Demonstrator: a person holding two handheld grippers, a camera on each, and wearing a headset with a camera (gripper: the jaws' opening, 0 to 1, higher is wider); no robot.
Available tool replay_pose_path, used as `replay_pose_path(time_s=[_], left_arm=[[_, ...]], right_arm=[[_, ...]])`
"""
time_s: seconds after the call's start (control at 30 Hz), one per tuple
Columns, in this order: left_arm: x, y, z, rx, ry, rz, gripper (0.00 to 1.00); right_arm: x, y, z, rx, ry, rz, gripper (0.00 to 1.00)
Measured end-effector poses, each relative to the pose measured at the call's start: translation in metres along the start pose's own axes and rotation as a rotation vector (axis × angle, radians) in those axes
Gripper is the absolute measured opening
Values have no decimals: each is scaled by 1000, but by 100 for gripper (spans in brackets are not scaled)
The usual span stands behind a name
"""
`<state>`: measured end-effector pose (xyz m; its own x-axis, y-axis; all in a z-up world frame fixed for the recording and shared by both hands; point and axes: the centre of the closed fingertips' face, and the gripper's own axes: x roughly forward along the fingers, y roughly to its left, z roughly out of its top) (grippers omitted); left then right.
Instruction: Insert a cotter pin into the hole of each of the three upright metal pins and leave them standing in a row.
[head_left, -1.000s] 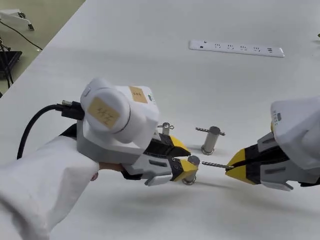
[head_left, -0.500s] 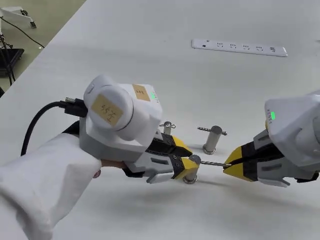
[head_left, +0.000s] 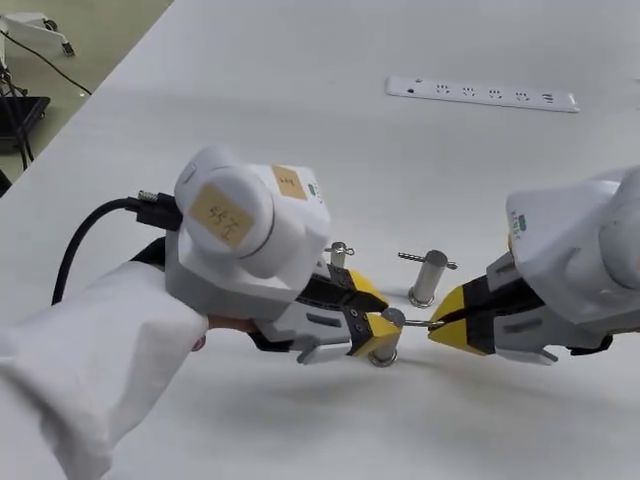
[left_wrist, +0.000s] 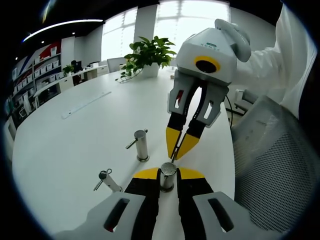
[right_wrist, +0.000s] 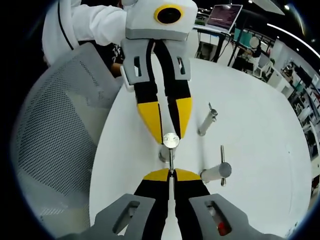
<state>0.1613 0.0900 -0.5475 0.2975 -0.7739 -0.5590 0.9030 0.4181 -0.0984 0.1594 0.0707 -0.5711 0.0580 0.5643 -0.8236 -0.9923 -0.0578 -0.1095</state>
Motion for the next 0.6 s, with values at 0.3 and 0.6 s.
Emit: replay_pose_path(time_s=[0.3,0.6], left_arm=[[0,0,0,13,10,-7,10],[0,0,0,33,26,-11,10]], right_arm=[[7,0,9,-25,-6,22,0],[11,1,14,-99,11,48,0]])
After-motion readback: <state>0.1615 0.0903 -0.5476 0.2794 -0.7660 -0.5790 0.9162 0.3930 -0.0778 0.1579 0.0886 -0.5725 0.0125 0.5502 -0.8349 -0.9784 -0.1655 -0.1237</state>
